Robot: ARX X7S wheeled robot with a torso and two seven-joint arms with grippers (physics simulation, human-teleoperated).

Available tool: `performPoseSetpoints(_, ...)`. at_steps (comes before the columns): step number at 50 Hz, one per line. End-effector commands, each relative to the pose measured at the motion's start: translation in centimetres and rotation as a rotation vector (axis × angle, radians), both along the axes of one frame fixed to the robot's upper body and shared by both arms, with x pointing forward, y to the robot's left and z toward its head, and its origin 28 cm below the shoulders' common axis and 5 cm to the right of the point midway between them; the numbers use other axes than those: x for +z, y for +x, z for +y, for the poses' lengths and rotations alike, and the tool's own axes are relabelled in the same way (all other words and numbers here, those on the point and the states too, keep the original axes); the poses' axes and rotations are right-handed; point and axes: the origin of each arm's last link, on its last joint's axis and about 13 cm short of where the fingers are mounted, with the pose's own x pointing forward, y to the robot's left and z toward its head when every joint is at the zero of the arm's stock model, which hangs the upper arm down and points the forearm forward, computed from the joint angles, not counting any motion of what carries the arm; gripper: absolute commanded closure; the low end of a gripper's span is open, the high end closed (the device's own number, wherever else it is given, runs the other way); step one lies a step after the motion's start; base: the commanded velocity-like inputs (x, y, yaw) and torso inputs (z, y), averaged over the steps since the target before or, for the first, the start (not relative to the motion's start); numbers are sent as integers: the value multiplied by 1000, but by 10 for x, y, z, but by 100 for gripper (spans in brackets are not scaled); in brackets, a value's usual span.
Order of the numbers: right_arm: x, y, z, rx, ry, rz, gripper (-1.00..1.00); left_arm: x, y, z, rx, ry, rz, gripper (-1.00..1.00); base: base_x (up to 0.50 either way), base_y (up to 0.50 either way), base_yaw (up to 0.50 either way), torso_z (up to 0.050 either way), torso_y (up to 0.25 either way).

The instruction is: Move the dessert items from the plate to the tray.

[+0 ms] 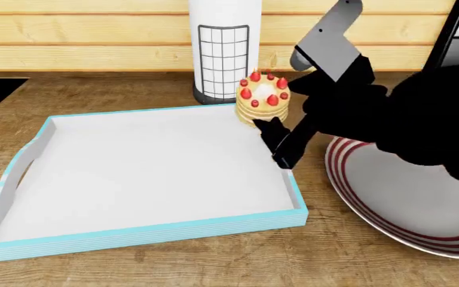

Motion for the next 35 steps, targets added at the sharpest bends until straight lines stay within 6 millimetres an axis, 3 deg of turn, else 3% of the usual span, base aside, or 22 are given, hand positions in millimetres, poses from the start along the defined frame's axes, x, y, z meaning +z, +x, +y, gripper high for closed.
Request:
performPoseSetpoints(1,-9,22,27,112,-15,16,100,0,0,0,3,-5,-1,-100,0,0,0,0,0)
performPoseSetpoints(17,-34,42,51,210,-13,91,100,0,0,0,1,-7,-1,-100,0,0,0,0,1)
performPoseSetpoints(35,-52,48,53,212,-10,142,100,0,0,0,2,-8,3,-100,0,0,0,0,1)
